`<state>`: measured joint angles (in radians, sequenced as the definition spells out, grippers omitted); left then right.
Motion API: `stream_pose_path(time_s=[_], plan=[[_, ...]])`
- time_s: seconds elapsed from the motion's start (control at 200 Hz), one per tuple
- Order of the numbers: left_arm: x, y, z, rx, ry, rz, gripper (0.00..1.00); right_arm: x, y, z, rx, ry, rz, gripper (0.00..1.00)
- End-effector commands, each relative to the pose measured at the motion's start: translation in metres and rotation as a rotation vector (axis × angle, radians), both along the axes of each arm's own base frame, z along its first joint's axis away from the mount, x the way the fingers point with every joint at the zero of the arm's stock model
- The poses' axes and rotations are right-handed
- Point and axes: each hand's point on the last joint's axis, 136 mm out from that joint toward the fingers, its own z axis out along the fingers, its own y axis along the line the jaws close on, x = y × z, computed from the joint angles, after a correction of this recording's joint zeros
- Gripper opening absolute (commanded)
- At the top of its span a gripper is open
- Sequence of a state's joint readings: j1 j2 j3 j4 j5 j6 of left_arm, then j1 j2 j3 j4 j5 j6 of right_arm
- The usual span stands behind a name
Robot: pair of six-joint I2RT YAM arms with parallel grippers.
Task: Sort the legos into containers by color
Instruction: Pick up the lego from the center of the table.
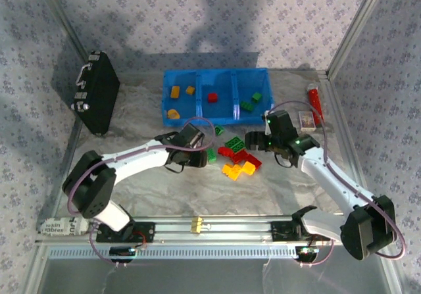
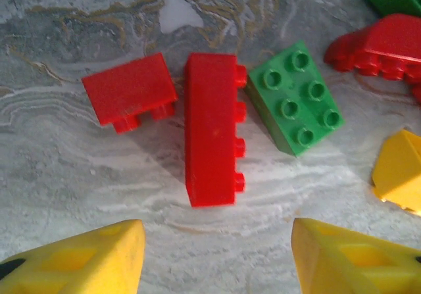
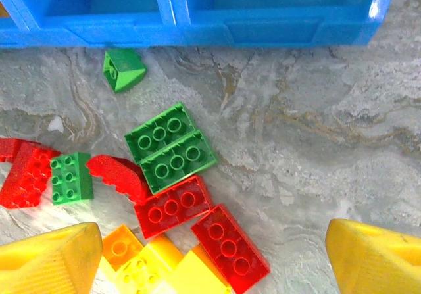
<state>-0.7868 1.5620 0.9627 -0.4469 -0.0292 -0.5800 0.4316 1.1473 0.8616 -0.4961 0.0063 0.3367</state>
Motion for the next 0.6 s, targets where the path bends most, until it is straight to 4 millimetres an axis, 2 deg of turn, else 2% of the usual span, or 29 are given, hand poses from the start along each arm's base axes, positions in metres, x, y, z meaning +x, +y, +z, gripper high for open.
stream_pose_path(time_s=[0.0, 0.36, 0.595], plan=[[0.011, -0.008, 0.002, -0.01, -0.001, -0.031, 0.59, -0.005, -0.002, -0.004, 0.029, 0.008, -0.019, 0.89], [0.02, -0.019, -0.017, 0.023, 0.05, -0.068, 0.53, -0.011, -0.004, -0.014, 0.042, 0.018, -0.03, 0.89], [0.02, -0.021, -0.033, 0.058, 0.09, -0.072, 0.45, -0.016, -0.011, -0.014, 0.043, 0.015, -0.044, 0.89]])
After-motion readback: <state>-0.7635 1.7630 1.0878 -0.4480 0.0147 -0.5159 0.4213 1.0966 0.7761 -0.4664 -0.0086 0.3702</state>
